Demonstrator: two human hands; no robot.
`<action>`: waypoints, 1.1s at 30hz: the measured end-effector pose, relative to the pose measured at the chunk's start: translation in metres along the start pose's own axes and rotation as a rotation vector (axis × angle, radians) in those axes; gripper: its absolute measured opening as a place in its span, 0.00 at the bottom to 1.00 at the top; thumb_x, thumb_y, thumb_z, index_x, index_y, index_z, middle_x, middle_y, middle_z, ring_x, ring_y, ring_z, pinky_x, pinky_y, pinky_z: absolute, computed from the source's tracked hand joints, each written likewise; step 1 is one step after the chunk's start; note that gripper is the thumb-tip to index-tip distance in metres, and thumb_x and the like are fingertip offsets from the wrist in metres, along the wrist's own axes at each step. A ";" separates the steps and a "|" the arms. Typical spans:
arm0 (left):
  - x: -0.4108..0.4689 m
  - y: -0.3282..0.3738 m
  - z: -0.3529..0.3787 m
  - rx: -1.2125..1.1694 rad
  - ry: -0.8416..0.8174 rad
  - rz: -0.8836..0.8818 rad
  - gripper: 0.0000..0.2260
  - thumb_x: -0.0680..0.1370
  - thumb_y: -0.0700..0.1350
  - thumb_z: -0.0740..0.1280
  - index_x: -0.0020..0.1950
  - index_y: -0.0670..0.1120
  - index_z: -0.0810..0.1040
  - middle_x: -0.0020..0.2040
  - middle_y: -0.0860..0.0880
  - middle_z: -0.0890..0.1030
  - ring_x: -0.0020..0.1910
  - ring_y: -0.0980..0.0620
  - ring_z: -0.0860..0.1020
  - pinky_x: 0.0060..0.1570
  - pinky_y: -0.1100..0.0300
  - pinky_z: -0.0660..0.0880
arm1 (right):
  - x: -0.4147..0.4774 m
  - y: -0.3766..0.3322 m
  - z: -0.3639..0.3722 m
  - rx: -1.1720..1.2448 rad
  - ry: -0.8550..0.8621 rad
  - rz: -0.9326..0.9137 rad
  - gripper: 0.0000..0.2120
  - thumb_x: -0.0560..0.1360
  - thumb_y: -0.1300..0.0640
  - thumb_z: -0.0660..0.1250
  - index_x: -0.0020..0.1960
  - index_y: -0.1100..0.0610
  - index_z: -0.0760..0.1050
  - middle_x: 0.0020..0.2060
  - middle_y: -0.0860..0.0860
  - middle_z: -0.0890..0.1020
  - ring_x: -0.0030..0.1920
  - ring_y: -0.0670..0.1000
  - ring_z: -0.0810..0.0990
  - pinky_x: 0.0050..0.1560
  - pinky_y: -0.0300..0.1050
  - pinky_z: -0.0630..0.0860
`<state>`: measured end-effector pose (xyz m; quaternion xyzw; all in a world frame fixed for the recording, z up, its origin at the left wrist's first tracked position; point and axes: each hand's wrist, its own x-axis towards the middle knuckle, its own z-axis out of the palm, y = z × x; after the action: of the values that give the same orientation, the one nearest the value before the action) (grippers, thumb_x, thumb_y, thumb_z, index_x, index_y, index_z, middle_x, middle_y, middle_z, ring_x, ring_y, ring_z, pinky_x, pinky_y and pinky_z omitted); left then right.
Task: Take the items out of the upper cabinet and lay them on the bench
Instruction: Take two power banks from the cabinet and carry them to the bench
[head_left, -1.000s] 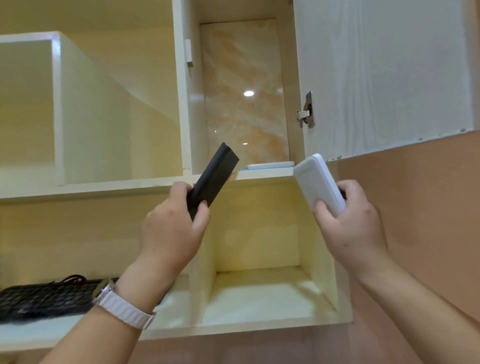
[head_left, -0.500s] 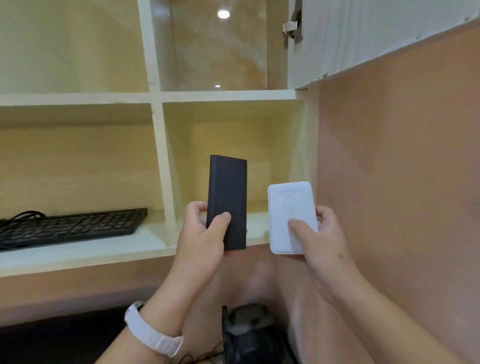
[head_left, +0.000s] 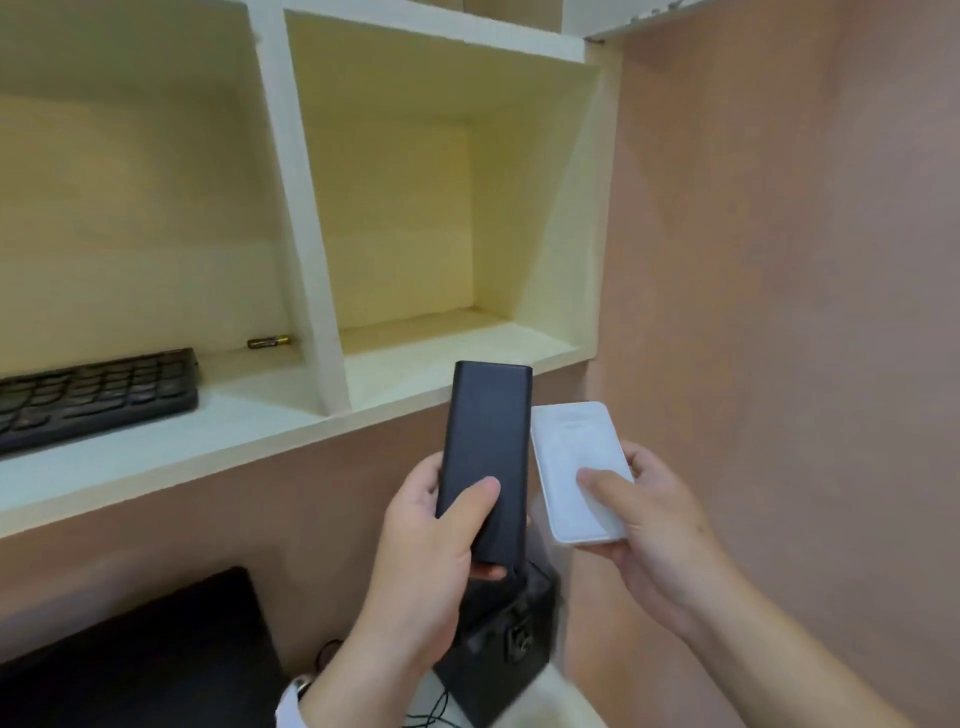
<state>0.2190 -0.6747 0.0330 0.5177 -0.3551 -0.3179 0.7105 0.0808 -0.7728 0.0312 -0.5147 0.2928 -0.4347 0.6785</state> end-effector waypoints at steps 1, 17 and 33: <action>-0.003 -0.004 -0.006 -0.016 -0.030 -0.017 0.08 0.79 0.40 0.66 0.55 0.49 0.78 0.46 0.44 0.85 0.40 0.43 0.83 0.24 0.59 0.70 | -0.008 0.008 0.001 -0.008 0.025 0.008 0.11 0.77 0.66 0.64 0.58 0.58 0.72 0.48 0.56 0.84 0.38 0.51 0.84 0.34 0.50 0.79; -0.069 -0.067 0.042 -0.039 -0.450 -0.228 0.09 0.78 0.42 0.66 0.56 0.54 0.76 0.46 0.52 0.85 0.40 0.52 0.83 0.28 0.59 0.71 | -0.174 0.022 -0.056 -0.180 0.621 -0.044 0.14 0.74 0.63 0.68 0.59 0.54 0.73 0.52 0.53 0.82 0.44 0.53 0.84 0.36 0.48 0.79; -0.359 -0.044 0.195 -0.022 -1.030 -0.324 0.09 0.79 0.42 0.66 0.57 0.52 0.75 0.51 0.45 0.84 0.47 0.39 0.83 0.27 0.58 0.71 | -0.516 -0.013 -0.148 -0.057 1.171 -0.228 0.15 0.74 0.62 0.68 0.59 0.53 0.72 0.54 0.53 0.81 0.49 0.56 0.82 0.36 0.48 0.79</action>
<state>-0.1430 -0.4919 -0.0311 0.3353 -0.5698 -0.6400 0.3916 -0.2802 -0.3800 -0.0263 -0.2355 0.5728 -0.7081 0.3391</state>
